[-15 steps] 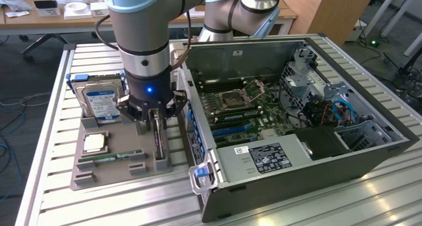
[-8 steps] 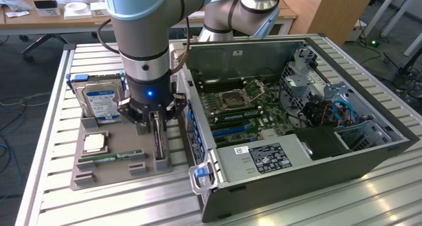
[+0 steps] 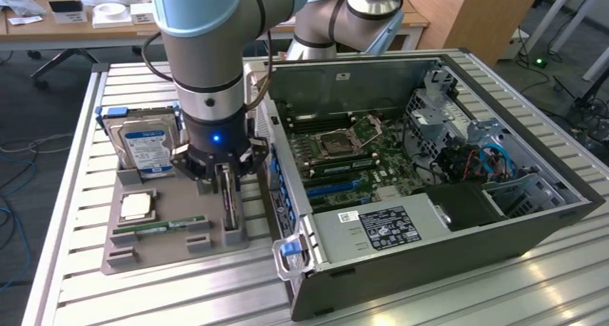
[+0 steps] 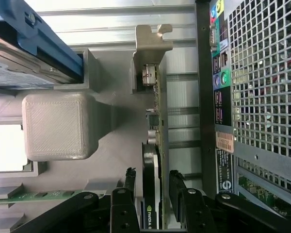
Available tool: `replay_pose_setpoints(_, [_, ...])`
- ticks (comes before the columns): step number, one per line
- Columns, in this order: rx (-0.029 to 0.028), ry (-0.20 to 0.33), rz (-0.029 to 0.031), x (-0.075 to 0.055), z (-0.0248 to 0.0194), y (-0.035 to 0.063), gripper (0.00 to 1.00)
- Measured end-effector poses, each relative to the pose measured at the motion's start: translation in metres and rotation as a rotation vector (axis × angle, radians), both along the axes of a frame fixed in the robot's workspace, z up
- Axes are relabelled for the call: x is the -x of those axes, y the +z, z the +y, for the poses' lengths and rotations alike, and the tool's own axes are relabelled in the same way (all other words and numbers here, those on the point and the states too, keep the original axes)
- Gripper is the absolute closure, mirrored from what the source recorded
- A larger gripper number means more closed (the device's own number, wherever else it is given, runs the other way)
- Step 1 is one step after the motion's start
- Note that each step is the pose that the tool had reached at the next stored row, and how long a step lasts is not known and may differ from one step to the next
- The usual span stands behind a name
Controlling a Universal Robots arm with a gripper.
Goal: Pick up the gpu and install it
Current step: 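Pick up the gpu and move the gpu toward the slot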
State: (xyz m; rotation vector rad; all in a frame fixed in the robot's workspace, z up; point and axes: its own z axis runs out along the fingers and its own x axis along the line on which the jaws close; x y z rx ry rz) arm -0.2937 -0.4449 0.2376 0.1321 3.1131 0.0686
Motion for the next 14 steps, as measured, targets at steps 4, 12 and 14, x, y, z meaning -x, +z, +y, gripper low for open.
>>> replay_pose_setpoints(4, [0.0000,-0.001,0.0000,0.0007,0.0017,-0.0039,0.58])
replay_pose_setpoints(12, [0.0000,-0.002,0.0000,0.0014,0.0043,-0.0082,0.58])
replay_pose_setpoints(14, [0.0001,-0.002,0.0001,0.0018,0.0044,-0.0082,0.58])
